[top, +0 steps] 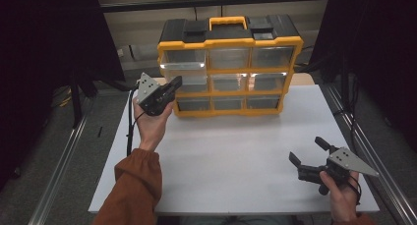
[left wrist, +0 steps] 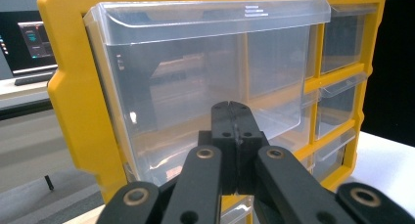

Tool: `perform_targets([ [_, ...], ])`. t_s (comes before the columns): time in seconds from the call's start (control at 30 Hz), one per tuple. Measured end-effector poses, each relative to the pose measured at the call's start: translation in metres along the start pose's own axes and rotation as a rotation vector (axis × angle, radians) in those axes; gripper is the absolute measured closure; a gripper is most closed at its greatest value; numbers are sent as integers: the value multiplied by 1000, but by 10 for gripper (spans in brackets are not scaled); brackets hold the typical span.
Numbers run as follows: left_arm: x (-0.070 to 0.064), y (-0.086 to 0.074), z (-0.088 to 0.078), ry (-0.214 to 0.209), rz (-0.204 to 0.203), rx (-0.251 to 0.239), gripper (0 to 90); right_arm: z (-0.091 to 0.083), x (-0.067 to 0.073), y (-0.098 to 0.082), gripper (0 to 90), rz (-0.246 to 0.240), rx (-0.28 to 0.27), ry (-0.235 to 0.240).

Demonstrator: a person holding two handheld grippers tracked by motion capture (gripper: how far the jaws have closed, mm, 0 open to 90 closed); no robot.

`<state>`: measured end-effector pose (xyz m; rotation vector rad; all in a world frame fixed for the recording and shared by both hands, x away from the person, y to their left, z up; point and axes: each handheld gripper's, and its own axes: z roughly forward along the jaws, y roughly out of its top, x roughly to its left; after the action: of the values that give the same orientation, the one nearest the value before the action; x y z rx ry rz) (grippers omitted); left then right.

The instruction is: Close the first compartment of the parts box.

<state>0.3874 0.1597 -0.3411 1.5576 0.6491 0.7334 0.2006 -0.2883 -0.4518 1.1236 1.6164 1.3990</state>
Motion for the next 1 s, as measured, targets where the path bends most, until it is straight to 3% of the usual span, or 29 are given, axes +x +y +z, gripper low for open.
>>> perform_targets([
  [0.33,1,1,2,7,5,3,900,-1,0,0,0,0,3,2],
  [0.4,1,2,2,10,21,7,900,-1,0,0,0,-1,3,3],
  [0.77,3,2,6,23,8,4,900,-1,0,0,0,-3,2,0],
  [1.0,4,3,8,29,20,6,900,0,-1,0,0,-2,4,3],
])
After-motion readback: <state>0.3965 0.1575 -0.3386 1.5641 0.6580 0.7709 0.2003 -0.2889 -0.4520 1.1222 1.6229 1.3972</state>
